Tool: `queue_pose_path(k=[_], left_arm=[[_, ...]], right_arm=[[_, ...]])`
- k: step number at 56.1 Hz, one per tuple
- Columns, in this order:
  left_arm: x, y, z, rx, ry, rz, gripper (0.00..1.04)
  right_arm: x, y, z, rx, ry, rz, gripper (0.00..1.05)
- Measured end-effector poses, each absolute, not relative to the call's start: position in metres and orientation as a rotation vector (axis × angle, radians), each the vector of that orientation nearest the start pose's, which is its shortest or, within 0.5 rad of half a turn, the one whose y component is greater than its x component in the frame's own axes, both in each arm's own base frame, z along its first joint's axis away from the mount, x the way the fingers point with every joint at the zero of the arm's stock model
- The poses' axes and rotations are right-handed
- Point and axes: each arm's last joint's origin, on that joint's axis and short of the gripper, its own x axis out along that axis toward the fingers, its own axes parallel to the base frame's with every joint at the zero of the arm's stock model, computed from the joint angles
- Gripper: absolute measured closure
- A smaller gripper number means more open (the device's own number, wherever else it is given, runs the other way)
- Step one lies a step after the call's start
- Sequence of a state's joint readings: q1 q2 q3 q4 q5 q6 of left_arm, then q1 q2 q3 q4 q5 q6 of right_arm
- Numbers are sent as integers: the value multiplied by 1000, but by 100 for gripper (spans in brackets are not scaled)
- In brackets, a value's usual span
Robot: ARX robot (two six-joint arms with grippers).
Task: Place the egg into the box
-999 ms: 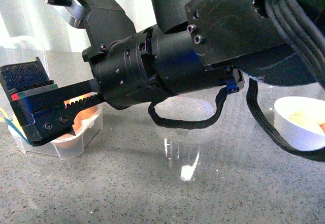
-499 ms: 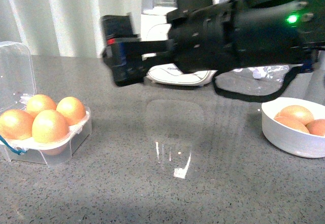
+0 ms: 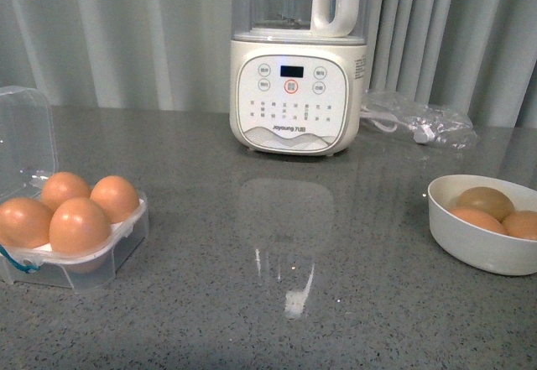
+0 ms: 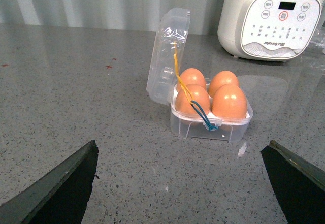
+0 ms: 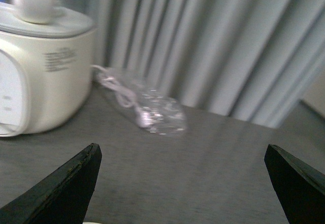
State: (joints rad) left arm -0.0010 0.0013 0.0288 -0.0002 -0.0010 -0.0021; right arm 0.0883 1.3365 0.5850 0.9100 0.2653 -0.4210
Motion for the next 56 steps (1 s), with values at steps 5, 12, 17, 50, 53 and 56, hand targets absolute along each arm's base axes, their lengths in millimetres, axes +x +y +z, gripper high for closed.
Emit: queue_pose_path(k=[5,12,17,50,53,56], left_arm=[[96,0,173,-2,-27,0,7],[96,0,173,-2,-27,0,7],[96,0,173,-2,-27,0,7],[96,0,173,-2,-27,0,7],[96,0,173,-2,-27,0,7],[96,0,173,-2,-27,0,7]], right_arm=[[251,2,248,-451,-144,-286,7],[223,-14,240,-467,-145,-329,8],[202,-21,233,-288,-44,-80,25],[139,0,183,-11,10,-2,101],[136,0,181,-11,9,-1,101],[134,0,180,-11,8,-1,101]])
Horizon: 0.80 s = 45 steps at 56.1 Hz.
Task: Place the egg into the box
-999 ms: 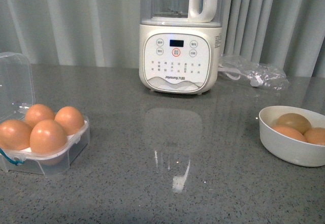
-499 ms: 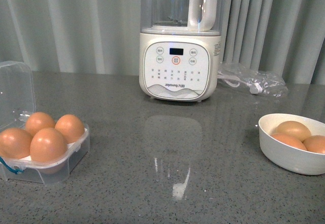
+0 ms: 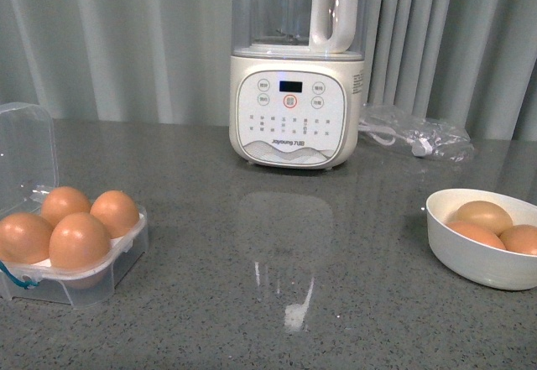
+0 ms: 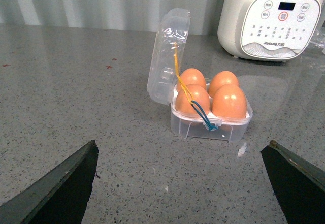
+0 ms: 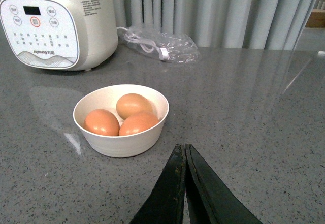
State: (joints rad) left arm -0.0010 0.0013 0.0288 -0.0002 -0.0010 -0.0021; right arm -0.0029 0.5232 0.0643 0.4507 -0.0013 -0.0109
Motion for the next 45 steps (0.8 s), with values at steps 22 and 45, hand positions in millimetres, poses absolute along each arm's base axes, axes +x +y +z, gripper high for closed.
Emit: queue_pose_path(k=[22,45], left_arm=[[96,0,173,-2,-27,0,7],[96,0,173,-3,-27,0,7]], right_arm=[[120,0,168,-10,-4,-2,101],[110,0,168,-11,-7,-2,101]])
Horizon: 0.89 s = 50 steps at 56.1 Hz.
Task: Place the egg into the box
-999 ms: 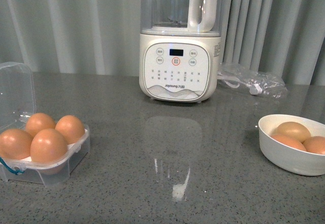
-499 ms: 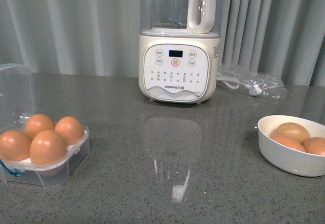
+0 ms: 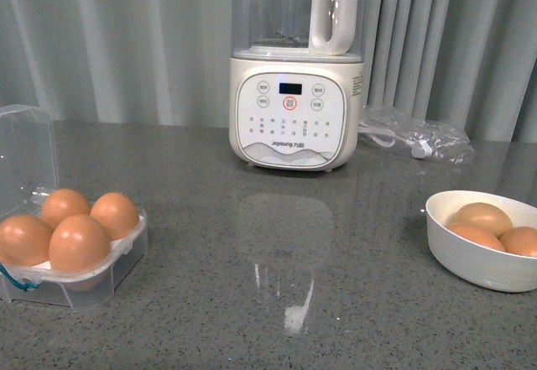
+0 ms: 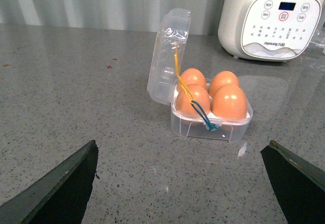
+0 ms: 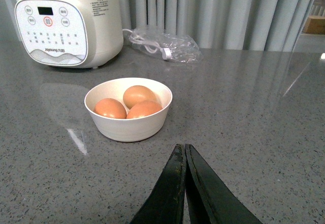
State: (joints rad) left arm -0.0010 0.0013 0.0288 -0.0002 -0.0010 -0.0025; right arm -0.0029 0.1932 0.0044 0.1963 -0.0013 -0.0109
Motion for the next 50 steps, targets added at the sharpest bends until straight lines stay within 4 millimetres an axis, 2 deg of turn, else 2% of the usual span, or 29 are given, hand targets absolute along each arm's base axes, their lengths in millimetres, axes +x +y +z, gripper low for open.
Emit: queue_pose_path(k=[11,26,28,40,50], left_arm=[[96,0,173,-2,-27,0,7],[96,0,173,-2,-27,0,7],[96,0,173,-2,-27,0,7],[96,0,173,-2,-28,0,7],[96,0,173,-2,-28,0,7]], right_arm=[[98,0,165,-11,-2,-2,101],[98,0,165,-11,-1,-1,101],[98,0,165,-11,-1,-2,95],[98,0,165,-11,-1,-2,44],[98,0,165,-11,-1,-1,10]])
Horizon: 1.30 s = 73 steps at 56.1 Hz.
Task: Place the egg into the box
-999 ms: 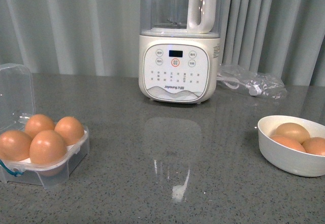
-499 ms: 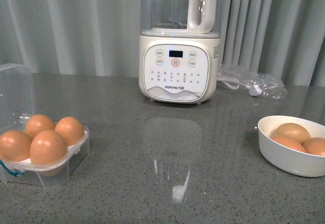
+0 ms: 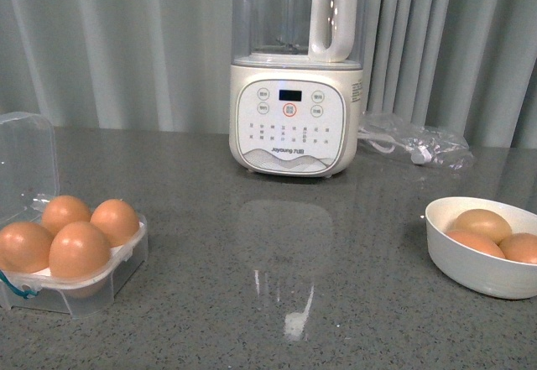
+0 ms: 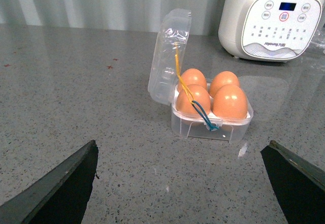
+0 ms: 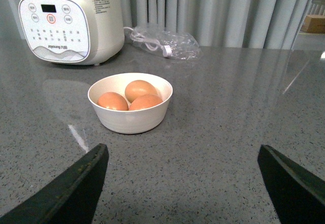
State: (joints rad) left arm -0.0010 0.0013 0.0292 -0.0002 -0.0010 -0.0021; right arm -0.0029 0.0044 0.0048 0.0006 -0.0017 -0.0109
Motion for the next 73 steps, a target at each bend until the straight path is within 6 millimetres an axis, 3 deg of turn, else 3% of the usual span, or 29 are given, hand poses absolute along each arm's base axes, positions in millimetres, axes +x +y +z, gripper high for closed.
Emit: queue_pose_path(k=[4,9,14,26,34,42,52,73], left_arm=[[96,0,172,-13,-5,16,7],[98,-1,171,-60,299,208,7],[101,-3,171,-37,479,334,7],[107,-6,203,-104,352,319,7],[124,-1,217,-148,307,253,7],[145,17,232,-173,261,230,7],[178,56,257,-137,221,277,7],[238,65,265,-87,213,128,7]], right_arm=[[98,0,165,-9,-1,-2,6],[98,0,165,-10,-1,-2,7],[98,0,165,-10,-1,0,7],[98,0,165,-10,-1,-2,7],[98,0,165,-10,-1,-2,7],[98,0,165,-10,-1,-2,7],[98,0,165,-10,-1,-2,7],[98,0,165,-10,-1,-2,7]])
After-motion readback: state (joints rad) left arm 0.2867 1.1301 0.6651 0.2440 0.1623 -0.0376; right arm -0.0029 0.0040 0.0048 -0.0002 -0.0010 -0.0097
